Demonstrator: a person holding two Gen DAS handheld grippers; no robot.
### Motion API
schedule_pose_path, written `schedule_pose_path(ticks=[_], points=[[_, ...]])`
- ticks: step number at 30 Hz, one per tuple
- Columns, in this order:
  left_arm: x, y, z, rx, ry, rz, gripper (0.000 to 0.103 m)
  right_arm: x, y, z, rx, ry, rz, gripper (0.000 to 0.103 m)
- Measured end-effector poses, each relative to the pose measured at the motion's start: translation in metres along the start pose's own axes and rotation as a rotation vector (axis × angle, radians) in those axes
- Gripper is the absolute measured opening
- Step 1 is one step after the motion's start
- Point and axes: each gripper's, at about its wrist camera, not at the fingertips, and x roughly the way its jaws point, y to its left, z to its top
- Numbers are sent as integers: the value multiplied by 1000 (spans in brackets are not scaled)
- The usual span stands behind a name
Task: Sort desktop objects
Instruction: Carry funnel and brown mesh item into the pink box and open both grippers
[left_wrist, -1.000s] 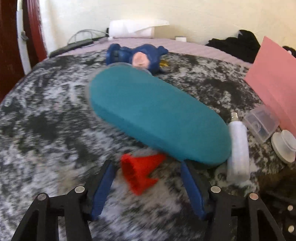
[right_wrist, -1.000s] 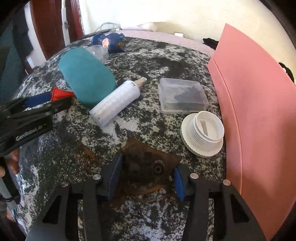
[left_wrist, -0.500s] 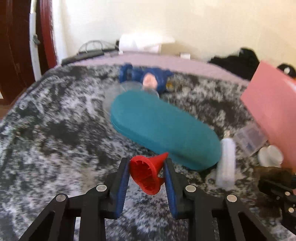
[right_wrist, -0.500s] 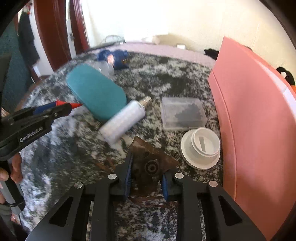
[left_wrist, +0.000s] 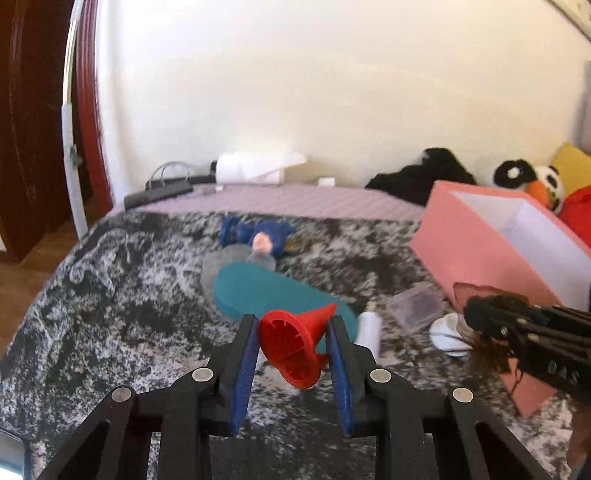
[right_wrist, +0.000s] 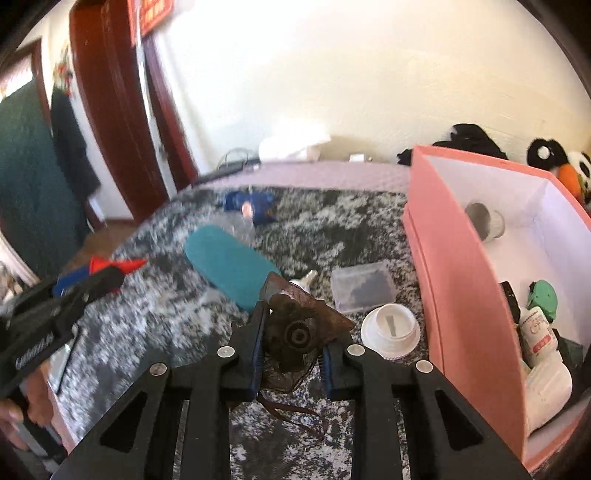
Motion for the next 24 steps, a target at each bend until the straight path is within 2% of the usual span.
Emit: schedule_pose_path(ticks=[3, 6, 10, 13, 16, 19, 24], points=[[-11, -10, 3, 9, -18, -23, 30, -16, -9, 3, 57, -46, 13, 20], [-16, -23, 4, 23, -31, -41, 31, -32, -19, 6, 112, -103, 1, 19], [-13, -49, 5, 48, -33, -82, 31, -56, -32, 8, 153, -181, -52, 18], [-11, -76, 8, 72, -38, -120, 31, -75, -44, 9, 172, -239, -132, 18], [-10, -106, 10, 95, -50, -171, 31, -100, -58, 9, 174, -314, -269, 18], [-5, -146, 15, 131, -58, -237, 31, -121, -81, 8, 209, -365, -357, 18], [2, -214, 18, 203, -75, -318, 31, -134, -132, 0, 279, -340, -430, 19]])
